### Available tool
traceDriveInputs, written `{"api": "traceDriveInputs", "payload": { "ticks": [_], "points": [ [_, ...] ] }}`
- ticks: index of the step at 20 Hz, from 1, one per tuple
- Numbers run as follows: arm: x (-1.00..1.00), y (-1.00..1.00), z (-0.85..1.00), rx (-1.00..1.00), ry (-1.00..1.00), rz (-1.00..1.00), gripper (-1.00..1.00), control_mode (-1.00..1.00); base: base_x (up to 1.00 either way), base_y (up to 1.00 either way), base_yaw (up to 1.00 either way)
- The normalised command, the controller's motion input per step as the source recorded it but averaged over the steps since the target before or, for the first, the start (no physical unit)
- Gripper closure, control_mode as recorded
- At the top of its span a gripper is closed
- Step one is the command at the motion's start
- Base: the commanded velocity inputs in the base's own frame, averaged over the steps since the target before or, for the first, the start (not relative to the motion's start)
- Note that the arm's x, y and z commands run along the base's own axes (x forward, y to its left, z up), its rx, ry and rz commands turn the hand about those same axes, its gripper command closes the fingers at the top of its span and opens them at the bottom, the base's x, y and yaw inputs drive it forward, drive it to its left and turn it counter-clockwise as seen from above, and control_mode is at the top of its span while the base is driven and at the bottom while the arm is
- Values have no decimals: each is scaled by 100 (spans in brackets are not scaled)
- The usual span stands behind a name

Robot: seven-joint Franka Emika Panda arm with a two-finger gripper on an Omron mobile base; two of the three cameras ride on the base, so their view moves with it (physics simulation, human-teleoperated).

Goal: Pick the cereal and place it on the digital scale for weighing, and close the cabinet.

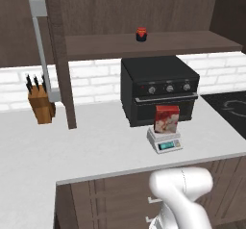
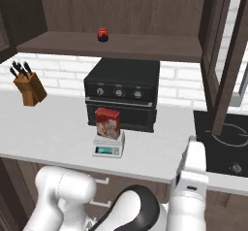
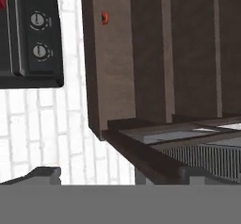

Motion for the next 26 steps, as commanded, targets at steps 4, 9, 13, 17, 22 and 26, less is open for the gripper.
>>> {"api": "traceDriveInputs", "payload": {
  "ticks": [4, 9, 13, 17, 22, 26],
  "points": [
    [37, -90, -18, 20, -13, 21, -100, -100, 0, 0, 0],
    [52, -75, 0, 18, -12, 20, -100, -100, 0, 0, 0],
    [75, -19, 11, 3, 0, 9, -100, -100, 0, 0, 0],
    [71, -29, 14, 2, 0, 6, -100, -100, 0, 0, 0],
    [58, -52, 29, 4, 0, 5, -100, -100, 0, 0, 0],
    [11, -24, 74, 2, -9, 11, -100, -100, 0, 0, 0]
  ]
}}
